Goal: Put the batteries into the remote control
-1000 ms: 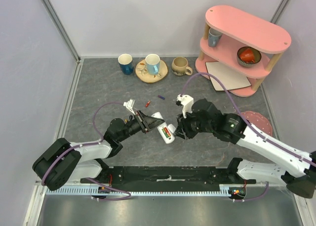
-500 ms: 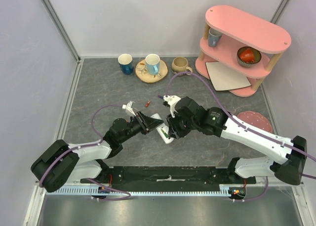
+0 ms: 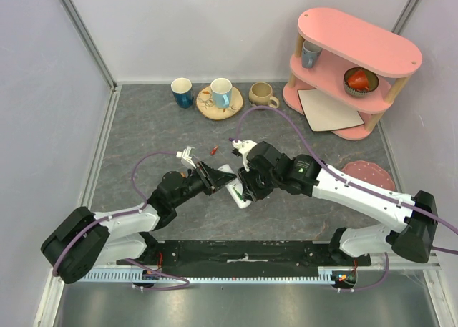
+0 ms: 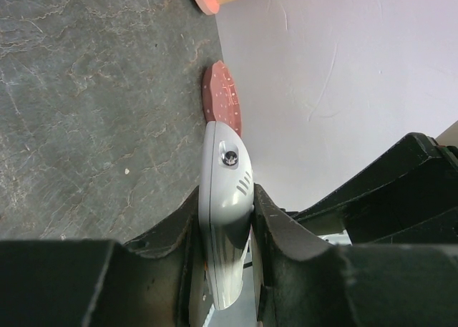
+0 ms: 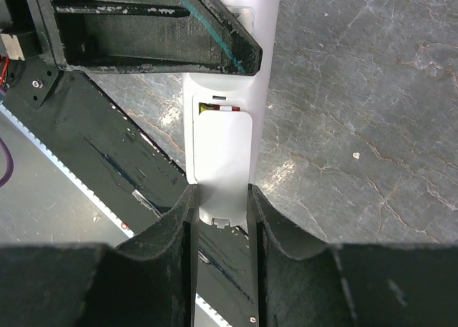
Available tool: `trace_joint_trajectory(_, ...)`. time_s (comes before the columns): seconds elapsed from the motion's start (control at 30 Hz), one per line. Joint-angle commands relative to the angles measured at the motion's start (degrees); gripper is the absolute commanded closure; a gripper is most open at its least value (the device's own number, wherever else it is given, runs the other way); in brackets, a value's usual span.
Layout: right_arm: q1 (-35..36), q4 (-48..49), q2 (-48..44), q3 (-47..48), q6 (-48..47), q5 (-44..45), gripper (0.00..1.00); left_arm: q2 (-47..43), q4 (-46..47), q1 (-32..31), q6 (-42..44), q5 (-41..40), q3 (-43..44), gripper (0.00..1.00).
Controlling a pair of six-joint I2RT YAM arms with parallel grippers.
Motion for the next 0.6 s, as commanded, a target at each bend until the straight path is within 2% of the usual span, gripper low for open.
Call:
trace_joint_trajectory(0.0, 0.23, 1.28, 0.19, 2.16, 0.53, 0.94, 1.00, -1.47, 1.02, -0.36, 0.34, 0.07, 1.90, 0.98)
trace_joint_trajectory(0.57, 1.02, 2.42, 1.94, 2.25, 0.53, 0.86, 1.00, -1.82, -0.30, -0.80, 0.96, 0.42, 2.60, 0.98)
